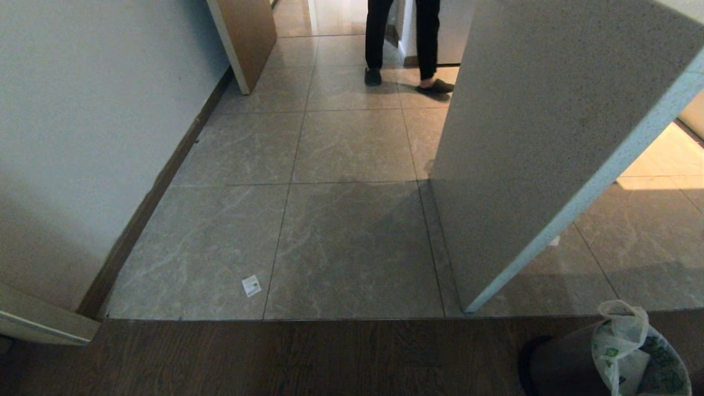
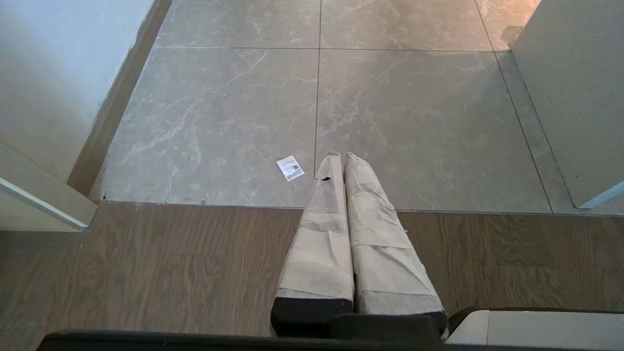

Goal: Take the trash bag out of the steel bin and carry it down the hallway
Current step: Pick up the trash bag

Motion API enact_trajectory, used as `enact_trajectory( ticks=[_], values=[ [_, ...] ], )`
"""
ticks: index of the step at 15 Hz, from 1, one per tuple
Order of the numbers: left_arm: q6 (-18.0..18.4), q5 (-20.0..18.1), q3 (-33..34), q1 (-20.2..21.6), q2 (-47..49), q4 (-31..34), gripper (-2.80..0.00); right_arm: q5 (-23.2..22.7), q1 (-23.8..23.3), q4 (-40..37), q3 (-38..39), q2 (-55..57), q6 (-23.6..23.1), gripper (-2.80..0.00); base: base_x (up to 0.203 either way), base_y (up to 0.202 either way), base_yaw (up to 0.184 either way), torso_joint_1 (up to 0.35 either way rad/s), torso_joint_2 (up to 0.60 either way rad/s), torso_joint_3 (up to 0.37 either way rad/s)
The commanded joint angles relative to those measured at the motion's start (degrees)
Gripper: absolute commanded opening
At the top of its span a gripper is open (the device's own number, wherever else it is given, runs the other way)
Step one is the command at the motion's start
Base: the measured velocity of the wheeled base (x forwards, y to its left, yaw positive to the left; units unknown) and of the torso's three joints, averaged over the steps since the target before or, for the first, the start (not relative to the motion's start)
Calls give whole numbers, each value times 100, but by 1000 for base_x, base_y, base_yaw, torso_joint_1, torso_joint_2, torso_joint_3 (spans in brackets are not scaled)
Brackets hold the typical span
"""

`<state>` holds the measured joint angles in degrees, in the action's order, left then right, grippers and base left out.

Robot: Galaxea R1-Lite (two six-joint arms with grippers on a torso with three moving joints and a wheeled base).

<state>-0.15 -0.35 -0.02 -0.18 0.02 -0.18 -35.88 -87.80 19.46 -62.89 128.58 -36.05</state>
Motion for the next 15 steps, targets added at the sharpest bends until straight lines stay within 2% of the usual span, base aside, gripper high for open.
enact_trajectory(
  ticks=[1, 7, 15],
  values=[
    [-3, 0, 2, 1, -2, -1, -280, -10, 207, 124, -18, 322, -17, -280, 0, 0, 0, 0, 0, 0],
    [-3, 0, -6, 1, -2, -1, -280, -5, 645, 796, -287, 1133, -15, -280, 0, 0, 0, 0, 0, 0],
    [-3, 0, -6, 1, -2, 1, -280, 188, 1081, 712, -1528, 1863, -51, -280, 0, 0, 0, 0, 0, 0]
  ],
)
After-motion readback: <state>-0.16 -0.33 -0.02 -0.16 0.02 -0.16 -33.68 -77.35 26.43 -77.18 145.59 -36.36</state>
